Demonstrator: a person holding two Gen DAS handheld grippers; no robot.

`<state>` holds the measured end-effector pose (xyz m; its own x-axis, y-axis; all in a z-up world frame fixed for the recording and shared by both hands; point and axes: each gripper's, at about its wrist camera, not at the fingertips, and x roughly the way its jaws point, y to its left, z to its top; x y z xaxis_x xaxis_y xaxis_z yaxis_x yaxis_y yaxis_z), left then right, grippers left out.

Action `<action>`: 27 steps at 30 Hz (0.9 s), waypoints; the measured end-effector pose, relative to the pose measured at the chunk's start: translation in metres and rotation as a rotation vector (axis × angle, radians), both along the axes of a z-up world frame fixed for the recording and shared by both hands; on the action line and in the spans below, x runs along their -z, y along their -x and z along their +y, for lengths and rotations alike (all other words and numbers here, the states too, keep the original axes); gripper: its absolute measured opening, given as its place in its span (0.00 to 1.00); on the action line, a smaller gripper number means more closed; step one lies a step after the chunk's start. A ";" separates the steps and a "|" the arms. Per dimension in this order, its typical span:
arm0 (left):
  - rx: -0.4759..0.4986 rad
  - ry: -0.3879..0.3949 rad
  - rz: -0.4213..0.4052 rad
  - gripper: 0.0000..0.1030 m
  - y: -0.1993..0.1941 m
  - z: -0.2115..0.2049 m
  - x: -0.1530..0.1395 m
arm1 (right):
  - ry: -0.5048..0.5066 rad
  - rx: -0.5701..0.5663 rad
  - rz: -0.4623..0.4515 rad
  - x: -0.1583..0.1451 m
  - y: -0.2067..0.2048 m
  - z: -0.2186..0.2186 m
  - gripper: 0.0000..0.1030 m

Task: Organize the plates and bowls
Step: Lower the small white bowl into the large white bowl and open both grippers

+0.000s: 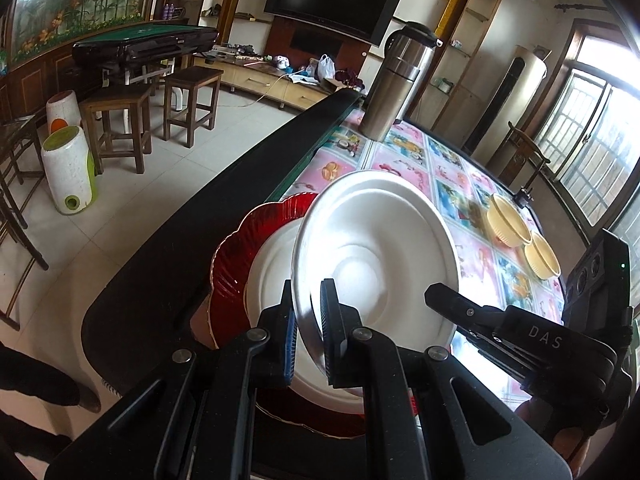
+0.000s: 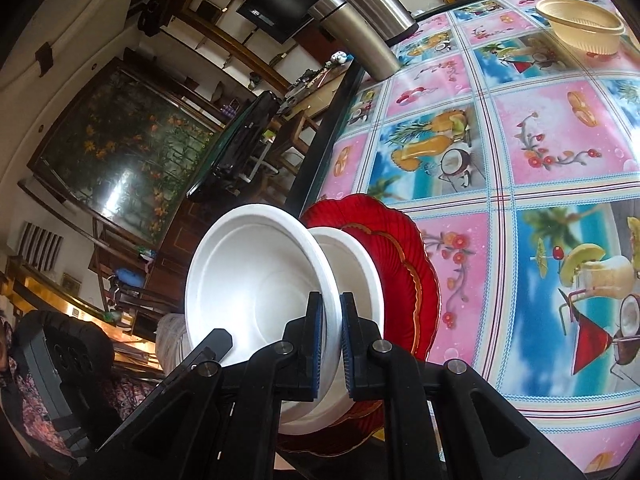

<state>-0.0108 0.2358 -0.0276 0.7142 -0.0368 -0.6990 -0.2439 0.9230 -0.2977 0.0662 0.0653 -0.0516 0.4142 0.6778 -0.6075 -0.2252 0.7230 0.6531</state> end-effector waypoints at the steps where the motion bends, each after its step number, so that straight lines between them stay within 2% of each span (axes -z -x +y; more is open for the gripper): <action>1: 0.001 -0.002 0.004 0.09 -0.001 0.000 0.001 | 0.001 0.001 0.002 0.001 -0.001 0.000 0.10; 5: 0.005 -0.007 0.018 0.09 -0.004 -0.001 0.004 | 0.014 0.008 0.007 0.005 -0.001 0.000 0.10; 13: -0.001 -0.026 0.048 0.10 -0.012 -0.001 0.012 | 0.074 0.014 -0.048 0.003 0.003 0.005 0.11; 20: -0.006 -0.065 0.067 0.12 -0.014 -0.001 0.013 | 0.179 0.013 -0.149 -0.004 0.011 0.016 0.11; 27: -0.015 -0.147 0.078 0.13 -0.014 -0.006 0.011 | 0.263 0.025 -0.247 -0.011 0.019 0.024 0.11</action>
<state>0.0035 0.2297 -0.0390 0.6575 0.0802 -0.7491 -0.2750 0.9513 -0.1395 0.0470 0.0891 -0.0408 0.5847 0.4994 -0.6393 -0.3333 0.8664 0.3719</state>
